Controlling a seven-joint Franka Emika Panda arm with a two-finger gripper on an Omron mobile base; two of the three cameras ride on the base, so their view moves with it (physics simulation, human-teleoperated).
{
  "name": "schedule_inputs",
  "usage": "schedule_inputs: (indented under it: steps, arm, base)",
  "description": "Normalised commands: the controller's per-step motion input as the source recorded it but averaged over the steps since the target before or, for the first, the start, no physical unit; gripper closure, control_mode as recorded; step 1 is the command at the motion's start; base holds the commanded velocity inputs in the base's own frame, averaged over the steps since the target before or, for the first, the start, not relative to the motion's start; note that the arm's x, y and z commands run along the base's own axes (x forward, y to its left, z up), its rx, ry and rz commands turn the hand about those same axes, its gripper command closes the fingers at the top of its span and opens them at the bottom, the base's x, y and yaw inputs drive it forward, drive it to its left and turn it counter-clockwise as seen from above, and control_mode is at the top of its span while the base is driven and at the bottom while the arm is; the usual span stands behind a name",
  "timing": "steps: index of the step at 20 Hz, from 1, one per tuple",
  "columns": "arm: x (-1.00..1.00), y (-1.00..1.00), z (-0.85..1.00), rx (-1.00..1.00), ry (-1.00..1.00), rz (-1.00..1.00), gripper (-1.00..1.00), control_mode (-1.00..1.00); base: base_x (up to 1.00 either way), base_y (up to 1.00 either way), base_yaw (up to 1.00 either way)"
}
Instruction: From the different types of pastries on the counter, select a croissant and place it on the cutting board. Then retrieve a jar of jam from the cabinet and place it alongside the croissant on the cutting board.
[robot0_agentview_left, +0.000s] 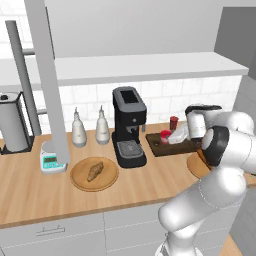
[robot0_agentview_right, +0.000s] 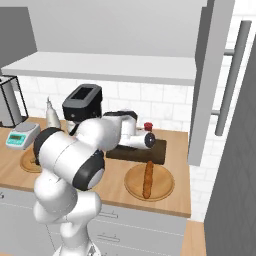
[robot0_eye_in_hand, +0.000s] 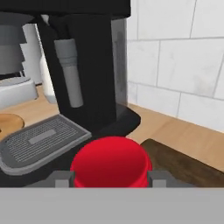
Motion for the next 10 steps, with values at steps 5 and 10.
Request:
schedule_inputs:
  steps: [5, 10]
  arm:
    - [0.01, 0.0, -0.31, 0.0, 0.0, 0.0, 1.0, -1.0]
    - [0.16, 0.0, -0.33, 0.0, -0.04, 0.0, 1.0, -1.0]
  base:
    - [0.0, 0.0, 0.0]
    - [0.0, 0.0, 0.0]
